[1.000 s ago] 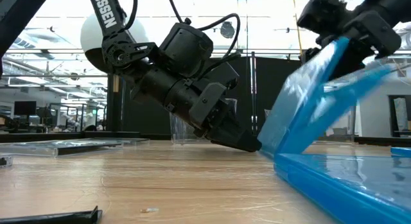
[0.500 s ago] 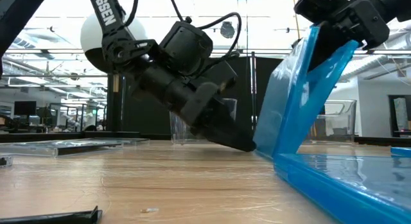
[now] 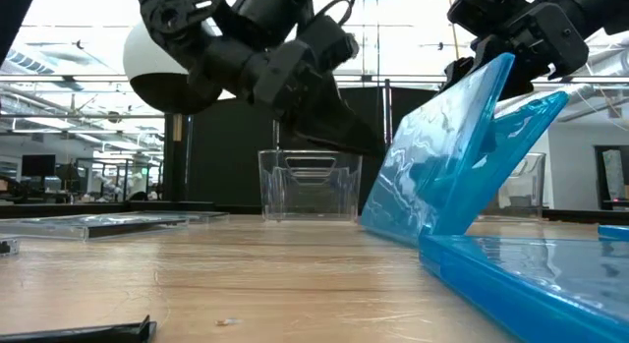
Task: Pick & place jewel cases by type
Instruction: Put the top left blue CD case into the right transparent bin
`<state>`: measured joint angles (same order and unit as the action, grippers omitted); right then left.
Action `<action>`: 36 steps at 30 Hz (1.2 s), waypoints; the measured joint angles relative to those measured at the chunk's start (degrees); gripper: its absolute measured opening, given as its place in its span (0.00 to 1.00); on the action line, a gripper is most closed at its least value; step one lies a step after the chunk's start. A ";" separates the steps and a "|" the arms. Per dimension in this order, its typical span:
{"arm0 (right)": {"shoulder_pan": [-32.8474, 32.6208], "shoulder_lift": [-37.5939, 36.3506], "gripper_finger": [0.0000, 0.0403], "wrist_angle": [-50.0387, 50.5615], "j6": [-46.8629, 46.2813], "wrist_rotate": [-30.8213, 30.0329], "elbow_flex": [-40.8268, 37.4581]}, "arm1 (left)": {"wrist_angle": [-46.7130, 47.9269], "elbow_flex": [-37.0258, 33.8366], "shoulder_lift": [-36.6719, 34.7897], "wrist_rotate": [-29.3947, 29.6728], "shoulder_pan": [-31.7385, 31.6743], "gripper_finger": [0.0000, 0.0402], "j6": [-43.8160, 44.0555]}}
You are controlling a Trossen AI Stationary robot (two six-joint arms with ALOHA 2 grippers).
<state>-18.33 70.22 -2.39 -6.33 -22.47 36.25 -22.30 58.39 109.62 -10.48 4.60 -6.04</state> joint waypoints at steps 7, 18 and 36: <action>-0.02 1.42 0.53 -3.53 1.50 0.17 0.00 | 0.26 0.02 0.00 0.02 0.53 0.45 -1.21; 0.74 9.69 0.53 -13.41 7.15 2.58 -0.04 | 0.34 0.02 -0.01 1.12 0.57 0.45 -1.29; 0.37 9.70 0.52 -14.52 12.00 3.20 3.37 | 0.99 0.00 -0.09 2.27 0.53 0.45 -1.64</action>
<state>-17.96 79.92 -16.91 5.67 -19.27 39.62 -21.31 58.39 109.54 -8.21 5.13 -7.68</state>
